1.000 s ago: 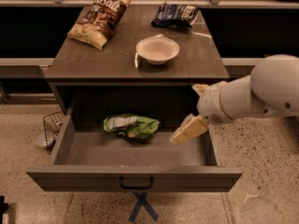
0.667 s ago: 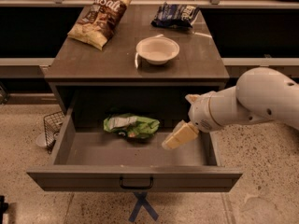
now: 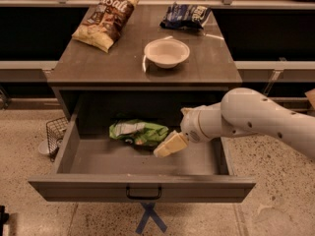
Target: Pick green rice chip bag from top drawer and place on counter
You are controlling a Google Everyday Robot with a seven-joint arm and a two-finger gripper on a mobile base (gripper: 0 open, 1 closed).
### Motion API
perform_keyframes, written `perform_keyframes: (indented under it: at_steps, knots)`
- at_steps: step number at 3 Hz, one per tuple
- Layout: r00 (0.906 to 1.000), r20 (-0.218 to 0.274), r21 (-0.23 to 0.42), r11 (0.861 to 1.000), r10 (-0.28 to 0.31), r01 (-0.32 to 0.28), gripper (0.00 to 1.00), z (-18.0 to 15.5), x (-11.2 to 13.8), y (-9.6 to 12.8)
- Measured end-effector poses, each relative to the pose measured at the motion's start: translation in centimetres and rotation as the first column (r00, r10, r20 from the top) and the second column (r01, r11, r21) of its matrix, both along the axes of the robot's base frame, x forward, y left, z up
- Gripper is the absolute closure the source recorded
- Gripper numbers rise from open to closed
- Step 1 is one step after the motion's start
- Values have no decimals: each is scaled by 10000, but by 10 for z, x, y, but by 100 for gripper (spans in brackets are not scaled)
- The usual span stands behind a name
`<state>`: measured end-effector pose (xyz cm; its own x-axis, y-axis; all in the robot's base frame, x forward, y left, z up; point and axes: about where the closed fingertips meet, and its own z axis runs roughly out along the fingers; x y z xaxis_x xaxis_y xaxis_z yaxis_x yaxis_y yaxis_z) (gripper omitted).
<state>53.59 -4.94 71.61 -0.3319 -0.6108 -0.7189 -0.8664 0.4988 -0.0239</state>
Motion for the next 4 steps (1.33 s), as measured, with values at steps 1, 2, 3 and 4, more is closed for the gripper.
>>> perform_keyframes:
  at_steps: [1,2,3,4]
  knots:
    - [9988,474,182,9998,79,-87,0,-11,23,22]
    - [9960,713,-251,9984,530,-513,0,-27,38,41]
    - [9941,670,-685,9943,858,-812,0,-50,46,56]
    - [9921,608,-555,9928,1097,-1064,16,-64,54,71]
